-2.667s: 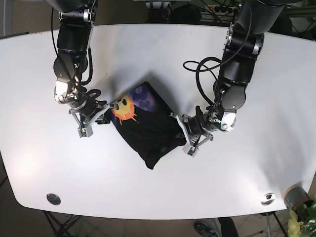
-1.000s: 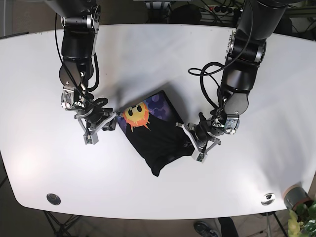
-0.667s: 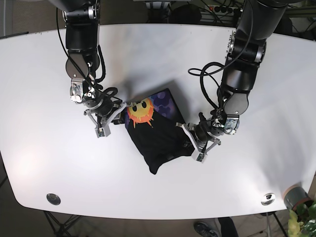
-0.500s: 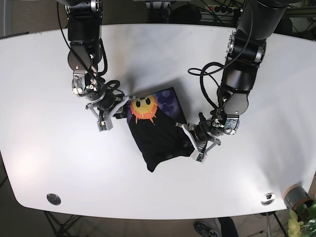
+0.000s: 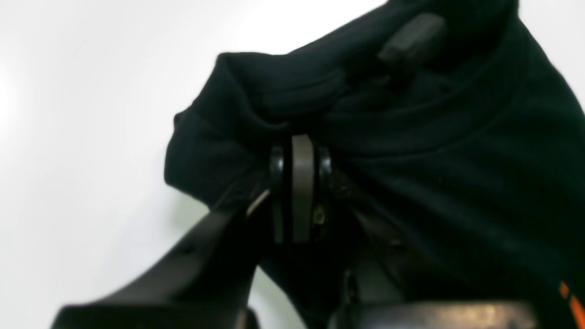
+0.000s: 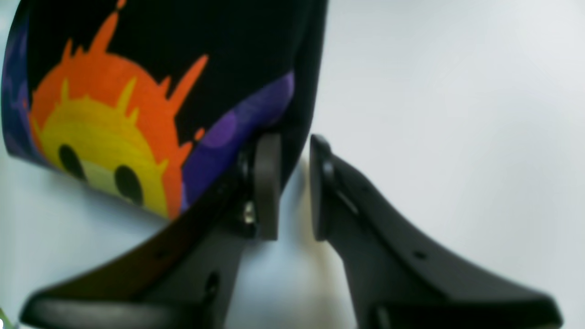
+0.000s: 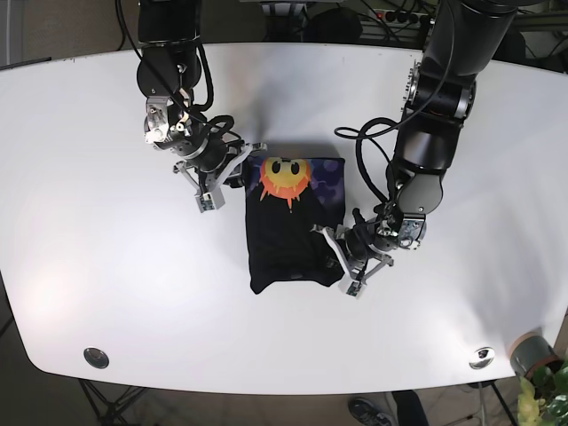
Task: Fold the T-shirt properly
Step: 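Square the folded bundle with both grippers and release it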
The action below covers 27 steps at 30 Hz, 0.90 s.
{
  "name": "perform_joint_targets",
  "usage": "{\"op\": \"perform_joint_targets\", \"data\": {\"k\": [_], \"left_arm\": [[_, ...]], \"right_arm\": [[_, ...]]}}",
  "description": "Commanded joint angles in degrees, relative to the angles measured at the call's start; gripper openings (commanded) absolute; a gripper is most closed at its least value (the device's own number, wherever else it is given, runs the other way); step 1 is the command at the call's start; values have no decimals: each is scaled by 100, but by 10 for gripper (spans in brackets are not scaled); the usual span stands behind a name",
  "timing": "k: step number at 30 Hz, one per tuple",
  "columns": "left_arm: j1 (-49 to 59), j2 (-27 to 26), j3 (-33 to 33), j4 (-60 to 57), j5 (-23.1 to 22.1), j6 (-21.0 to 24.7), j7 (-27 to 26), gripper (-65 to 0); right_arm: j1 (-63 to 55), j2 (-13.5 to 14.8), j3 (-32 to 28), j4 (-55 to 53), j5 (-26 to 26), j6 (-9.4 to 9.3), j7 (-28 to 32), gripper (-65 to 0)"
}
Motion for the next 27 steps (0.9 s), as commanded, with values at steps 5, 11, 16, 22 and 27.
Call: {"op": "perform_joint_targets", "data": {"k": [5, 11, 16, 22, 27], "left_arm": [[-401, -29, -11, 101, -37, 10, -33, -587], [-472, -46, -29, 365, -37, 36, -33, -393], [-419, -117, -20, 1007, -37, 739, -33, -347], [284, -90, 173, 2501, -19, 1645, -33, -275], [777, -73, 824, 3398, 394, 2559, -69, -226]], "right_arm": [[123, 126, 11, 339, 91, 16, 143, -549], [97, 222, 11, 647, 108, 16, -33, -549], [105, 222, 20, 682, 108, 25, -68, -549], [123, 222, 20, 682, 108, 25, -68, -549], [220, 222, 283, 673, 108, 43, -77, -549]]}}
